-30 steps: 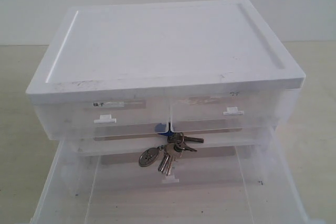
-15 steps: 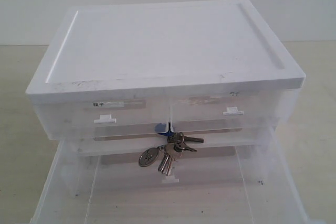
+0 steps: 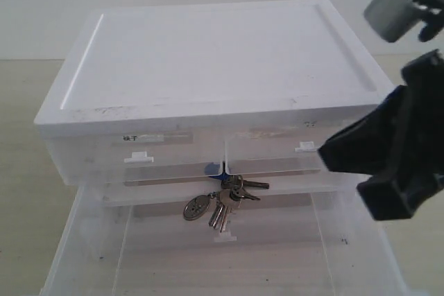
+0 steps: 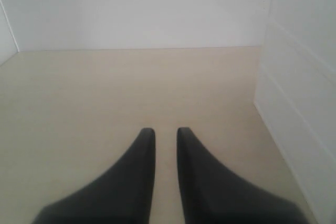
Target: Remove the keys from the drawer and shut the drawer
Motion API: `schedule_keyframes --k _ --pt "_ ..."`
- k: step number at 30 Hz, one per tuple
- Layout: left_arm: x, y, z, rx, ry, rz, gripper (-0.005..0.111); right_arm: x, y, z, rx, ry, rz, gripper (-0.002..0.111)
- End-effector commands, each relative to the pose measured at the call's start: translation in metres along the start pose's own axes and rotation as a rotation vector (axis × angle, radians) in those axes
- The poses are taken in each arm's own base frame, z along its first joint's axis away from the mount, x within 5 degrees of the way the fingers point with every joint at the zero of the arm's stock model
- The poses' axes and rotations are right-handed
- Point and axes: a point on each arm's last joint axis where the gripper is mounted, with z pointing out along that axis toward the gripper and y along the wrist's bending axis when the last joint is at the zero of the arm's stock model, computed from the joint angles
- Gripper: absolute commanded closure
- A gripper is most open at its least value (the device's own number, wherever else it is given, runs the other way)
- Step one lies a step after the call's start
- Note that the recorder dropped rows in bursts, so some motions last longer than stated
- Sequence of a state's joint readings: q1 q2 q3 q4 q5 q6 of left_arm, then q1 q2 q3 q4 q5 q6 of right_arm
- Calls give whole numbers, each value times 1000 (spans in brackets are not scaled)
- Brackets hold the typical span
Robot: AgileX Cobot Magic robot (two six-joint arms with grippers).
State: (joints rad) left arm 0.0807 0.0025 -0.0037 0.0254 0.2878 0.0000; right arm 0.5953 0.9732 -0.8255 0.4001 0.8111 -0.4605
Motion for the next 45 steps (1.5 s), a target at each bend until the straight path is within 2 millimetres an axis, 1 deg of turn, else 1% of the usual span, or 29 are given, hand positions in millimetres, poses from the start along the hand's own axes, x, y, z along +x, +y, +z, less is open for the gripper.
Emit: schedule_keyframes --k 1,2,5,7,8,13,15,17,19,22,24,25,28,31,35,37,39,40,42,45 --pt "1 0 0 -2 1 0 92 -10 21 25 -64 -4 -60 80" --pt "1 0 0 -2 1 0 92 -10 25 35 -74 25 -73 76" --pt "1 0 0 -2 1 0 92 -7 30 59 -98 115 -109 71" --pt "1 0 0 -2 1 0 92 -6 32 72 -101 144 -131 67" --pt "1 0 0 -2 1 0 92 -5 32 86 -97 161 -137 64" --pt "1 0 0 -2 1 0 92 -8 29 109 -64 140 -126 64" --pt "1 0 0 -2 1 0 92 -5 27 121 -60 168 -116 64" --pt "1 0 0 -2 1 0 92 -1 26 131 -64 209 -132 54" --pt "1 0 0 -2 1 0 92 1 25 137 -61 216 -129 47" --pt "1 0 0 -2 1 0 92 0 23 143 -44 201 -106 48" --pt "1 0 0 -2 1 0 92 -3 20 145 0 172 -86 48" --pt "1 0 0 -2 1 0 92 -3 16 145 46 169 -65 48" --pt "1 0 0 -2 1 0 92 0 12 144 98 199 49 49" --pt "1 0 0 -2 1 0 92 6 17 143 94 272 20 49" --pt "1 0 0 -2 1 0 92 7 33 144 70 264 14 49" --pt "1 0 0 -2 1 0 92 6 38 145 64 249 43 49" --pt "1 0 0 -2 1 0 92 6 37 145 83 247 101 49" --pt "1 0 0 -2 1 0 92 6 34 144 122 247 156 49" --pt "1 0 0 -2 1 0 92 6 31 145 158 241 207 49" --pt "1 0 0 -2 1 0 92 8 31 150 174 249 244 49"
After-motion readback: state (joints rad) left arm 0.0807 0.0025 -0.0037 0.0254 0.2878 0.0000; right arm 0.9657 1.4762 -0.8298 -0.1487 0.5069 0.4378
